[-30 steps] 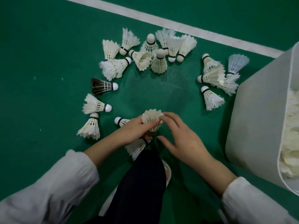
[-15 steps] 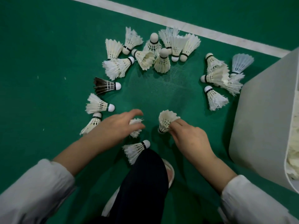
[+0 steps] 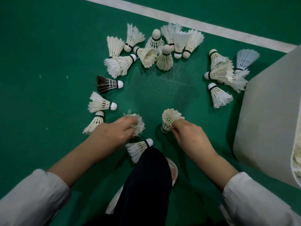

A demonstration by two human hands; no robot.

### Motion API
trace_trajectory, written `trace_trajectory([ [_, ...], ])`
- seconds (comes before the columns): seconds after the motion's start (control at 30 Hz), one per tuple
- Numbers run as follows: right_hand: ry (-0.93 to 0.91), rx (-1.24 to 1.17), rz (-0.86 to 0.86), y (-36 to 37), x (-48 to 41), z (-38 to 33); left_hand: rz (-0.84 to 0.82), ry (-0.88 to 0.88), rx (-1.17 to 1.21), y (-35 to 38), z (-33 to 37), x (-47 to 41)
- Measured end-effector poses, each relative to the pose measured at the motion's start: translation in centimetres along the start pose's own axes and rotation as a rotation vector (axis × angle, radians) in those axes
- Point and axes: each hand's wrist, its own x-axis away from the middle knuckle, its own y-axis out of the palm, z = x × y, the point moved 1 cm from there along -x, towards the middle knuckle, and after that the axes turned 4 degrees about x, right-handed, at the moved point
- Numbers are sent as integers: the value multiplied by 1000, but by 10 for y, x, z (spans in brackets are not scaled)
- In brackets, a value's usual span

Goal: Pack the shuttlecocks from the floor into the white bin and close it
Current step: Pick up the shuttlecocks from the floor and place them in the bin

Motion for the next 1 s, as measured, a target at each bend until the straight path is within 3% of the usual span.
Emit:
trace_trajectory([
  [0.17, 1, -9, 5, 0, 4, -3, -89, -290, 124, 10, 2, 23],
  [0.47, -33, -74, 93, -27, 13, -2, -292, -119, -50, 19, 18, 22],
  [0.6, -121, -15, 121, -51, 23, 1, -165, -195, -45, 8, 22, -5],
  [0.8, -200, 137, 233, -133, 57, 31, 160, -261, 105, -57, 47, -74],
  [1.0, 37, 58, 481, -226, 149, 79, 306, -157, 315, -124, 109, -145],
])
